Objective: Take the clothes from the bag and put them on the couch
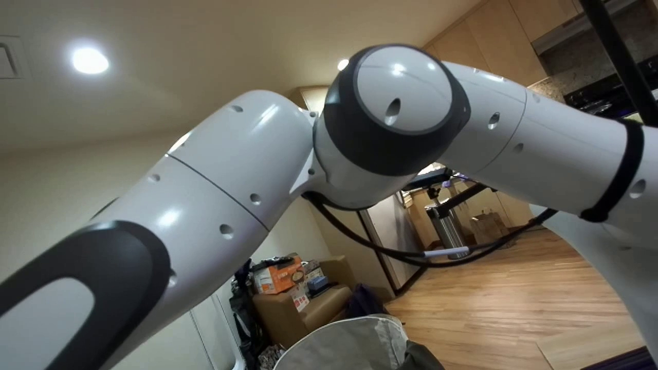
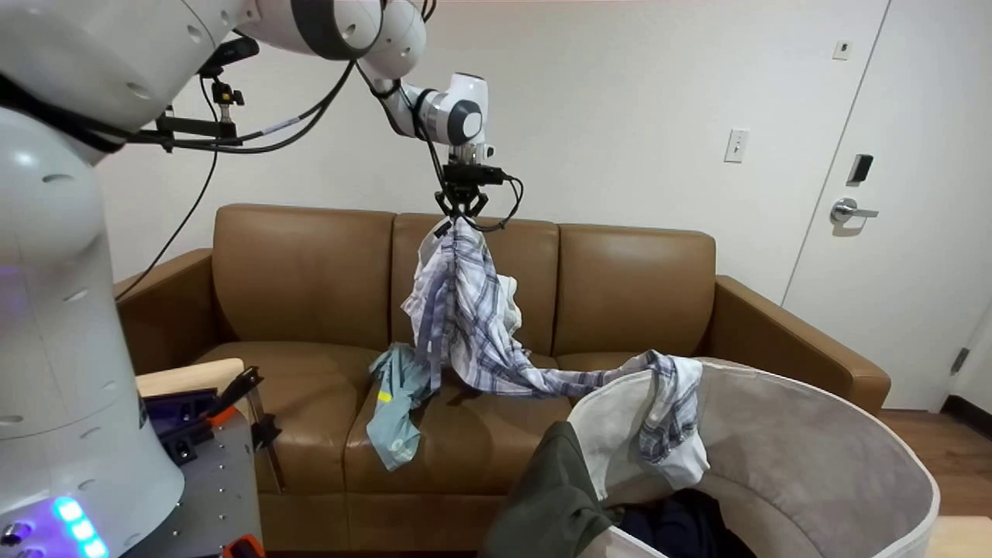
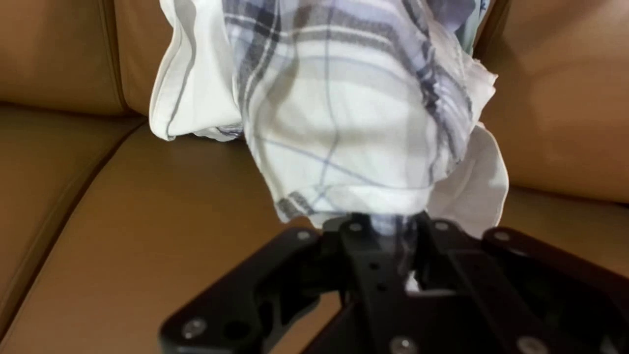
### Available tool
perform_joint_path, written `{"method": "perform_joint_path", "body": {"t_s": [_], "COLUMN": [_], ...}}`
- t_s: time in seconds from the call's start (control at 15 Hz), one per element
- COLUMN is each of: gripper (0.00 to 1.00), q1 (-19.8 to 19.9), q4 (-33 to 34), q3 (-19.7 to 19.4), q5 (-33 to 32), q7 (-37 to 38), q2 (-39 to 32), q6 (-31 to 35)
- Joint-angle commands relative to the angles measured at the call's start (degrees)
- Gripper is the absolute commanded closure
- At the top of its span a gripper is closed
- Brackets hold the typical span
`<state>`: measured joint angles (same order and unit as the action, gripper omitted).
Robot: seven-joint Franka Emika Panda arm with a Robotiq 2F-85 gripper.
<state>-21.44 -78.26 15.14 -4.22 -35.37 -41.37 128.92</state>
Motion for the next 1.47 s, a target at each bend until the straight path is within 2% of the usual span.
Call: {"method": "perform_joint_path", "body": {"t_s": [0.0, 0.07, 0.27, 0.4, 0.67, 0.73, 0.87, 1.2, 1.4], "gripper": [0.89, 0.89, 0.89, 0.89, 0.90, 0.56, 0.51, 0.18, 0.02], "q1": [-1.6, -2.2, -1.1, -1.0, -1.9, -1.5, -0.9, -0.8, 0.1], "q4": [-3.4, -4.4, -8.2, -9.8, -12.6, -13.2, -13.9, -11.5, -10.3], "q3": [-2.6, -3.6, -2.5, -2.2, -3.9, -3.7, -3.6, -4.2, -3.0], "q5": [-4.5, -5.6, -8.7, -9.4, -13.4, -13.6, -13.9, -14.3, -13.1], "q7": [1.0, 1.2, 2.9, 3.6, 6.2, 6.9, 8.6, 9.7, 9.0], "q2": [-1.8, -2.6, -4.9, -6.3, -7.5, -7.5, -7.0, -6.2, -5.2], "q6": [8.8, 10.8, 16.1, 18.4, 20.6, 21.0, 22.2, 25.5, 24.0]}}
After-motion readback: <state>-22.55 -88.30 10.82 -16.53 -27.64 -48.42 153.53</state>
